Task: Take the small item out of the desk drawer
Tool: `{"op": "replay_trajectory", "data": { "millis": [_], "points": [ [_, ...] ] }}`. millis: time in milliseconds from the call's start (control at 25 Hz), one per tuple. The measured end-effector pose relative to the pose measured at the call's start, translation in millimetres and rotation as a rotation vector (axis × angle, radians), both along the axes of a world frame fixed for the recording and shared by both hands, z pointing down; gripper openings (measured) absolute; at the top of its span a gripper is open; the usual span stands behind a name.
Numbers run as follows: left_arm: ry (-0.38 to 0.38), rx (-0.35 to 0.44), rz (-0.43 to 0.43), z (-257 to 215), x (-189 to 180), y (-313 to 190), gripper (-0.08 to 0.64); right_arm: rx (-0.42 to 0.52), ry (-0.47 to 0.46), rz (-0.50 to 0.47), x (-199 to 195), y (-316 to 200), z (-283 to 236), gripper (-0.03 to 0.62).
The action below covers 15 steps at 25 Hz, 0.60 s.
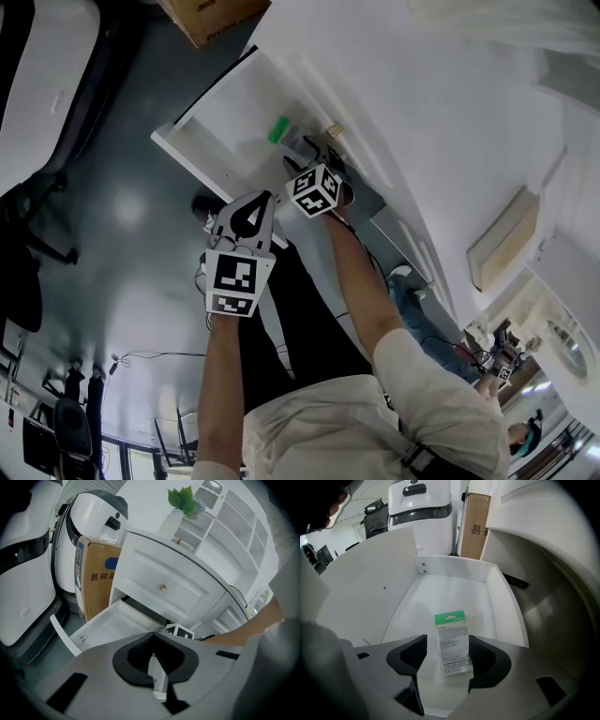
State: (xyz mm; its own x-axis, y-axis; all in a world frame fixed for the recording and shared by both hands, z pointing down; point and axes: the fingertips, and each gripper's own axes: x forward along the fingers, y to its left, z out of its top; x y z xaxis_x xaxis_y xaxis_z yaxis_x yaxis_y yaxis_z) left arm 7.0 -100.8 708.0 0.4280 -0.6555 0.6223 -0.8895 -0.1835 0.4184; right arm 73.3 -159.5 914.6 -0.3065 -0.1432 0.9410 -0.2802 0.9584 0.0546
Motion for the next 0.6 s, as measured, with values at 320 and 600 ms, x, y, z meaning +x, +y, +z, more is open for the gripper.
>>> {"op": "replay_trajectory", "data": {
  "millis": [320,600],
  "points": [
    [-0.002,0.013,-0.017,16,-20,-14,0.015,-0.022,0.018,-0.042,-9,-14,23,0.350],
    [0.001,0.027,-0.049,26,-38,-26,0.015,-0.083,0.099,-0.088,0,-16,45,0.377]
  ]
}}
